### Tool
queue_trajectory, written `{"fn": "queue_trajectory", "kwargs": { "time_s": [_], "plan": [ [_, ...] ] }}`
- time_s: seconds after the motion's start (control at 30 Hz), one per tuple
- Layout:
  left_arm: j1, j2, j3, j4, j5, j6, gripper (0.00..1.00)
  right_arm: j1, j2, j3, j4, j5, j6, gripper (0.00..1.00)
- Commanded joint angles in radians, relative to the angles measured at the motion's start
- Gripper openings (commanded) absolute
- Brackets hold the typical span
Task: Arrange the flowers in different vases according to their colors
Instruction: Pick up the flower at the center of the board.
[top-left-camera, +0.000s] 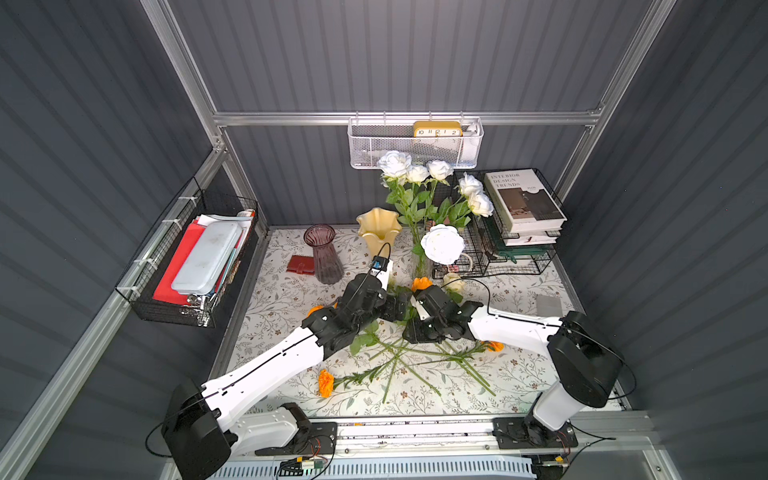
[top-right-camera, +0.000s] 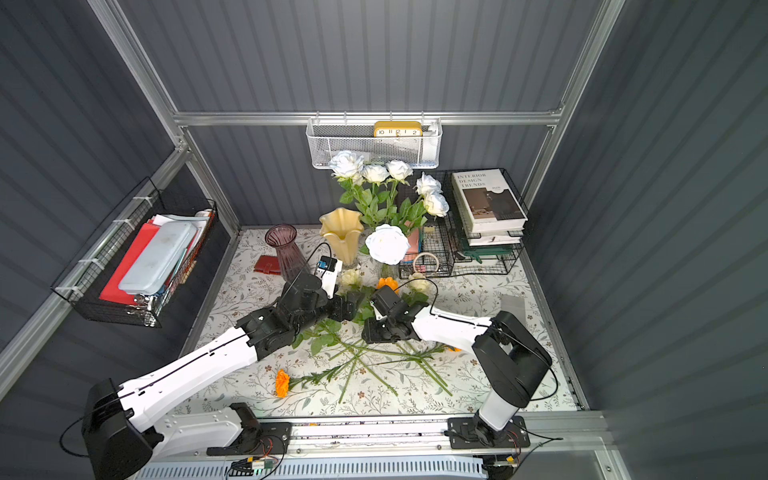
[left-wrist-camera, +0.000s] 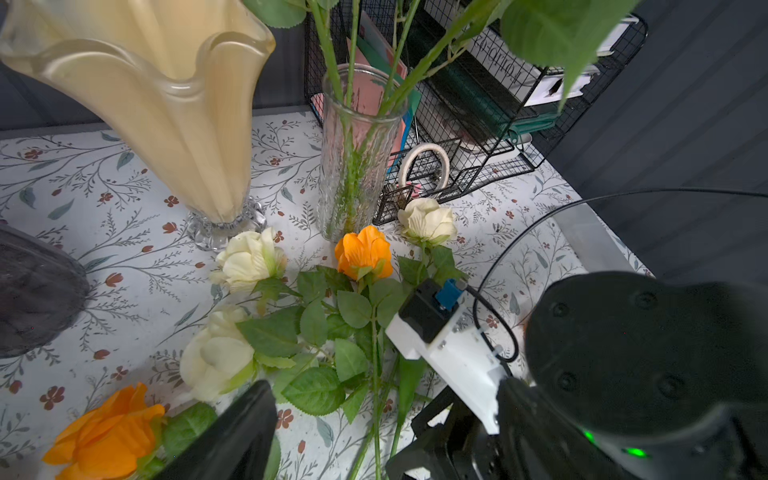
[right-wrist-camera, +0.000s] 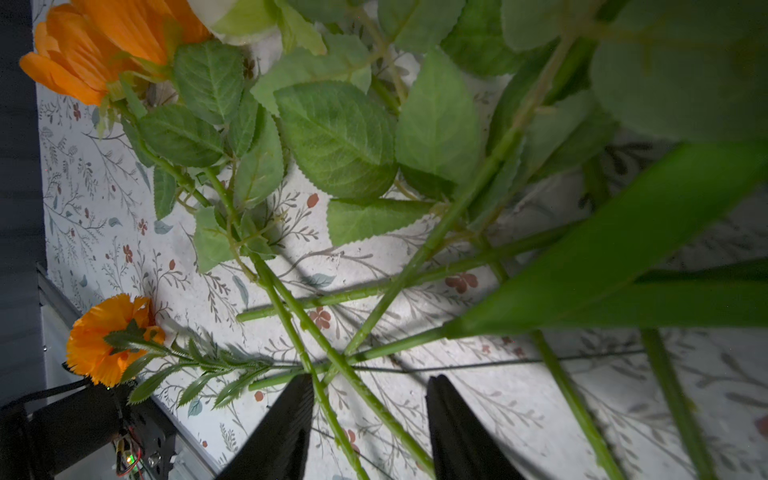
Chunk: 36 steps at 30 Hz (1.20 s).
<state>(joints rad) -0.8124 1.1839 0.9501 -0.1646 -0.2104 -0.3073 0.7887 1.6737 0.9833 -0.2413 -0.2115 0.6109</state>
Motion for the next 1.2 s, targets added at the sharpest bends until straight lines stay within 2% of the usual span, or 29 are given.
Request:
{"fn": "queue_trajectory", "kwargs": {
  "time_s": [0.0, 0.37, 0.47, 0.57, 0.9, 1.17],
  "plan": [
    [0.009, -0.041, -0.008, -0.025, -0.013, -0.009, 0.87, 0.012, 0.039, 0.04, -0.042, 0.04, 0.043, 0.46],
    [0.011, -0.063, -0.006, -0.041, -0.032, -0.004, 0.87, 0.017, 0.157, 0.122, -0.06, 0.068, 0.071, 0.39],
    [0.01, -0.069, -0.005, -0.044, -0.039, -0.005, 0.88, 0.018, 0.173, 0.131, -0.055, 0.073, 0.076, 0.34],
    [0.011, -0.07, -0.005, -0.044, -0.05, -0.004, 0.88, 0.018, 0.18, 0.144, -0.061, 0.083, 0.076, 0.22],
    [0.011, -0.063, -0.003, -0.047, -0.066, -0.002, 0.88, 0.023, 0.106, 0.093, 0.031, 0.17, 0.116, 0.05],
    [0.01, -0.057, -0.001, -0.051, -0.075, 0.002, 0.88, 0.037, 0.039, 0.029, 0.12, 0.242, 0.138, 0.0]
  ]
}}
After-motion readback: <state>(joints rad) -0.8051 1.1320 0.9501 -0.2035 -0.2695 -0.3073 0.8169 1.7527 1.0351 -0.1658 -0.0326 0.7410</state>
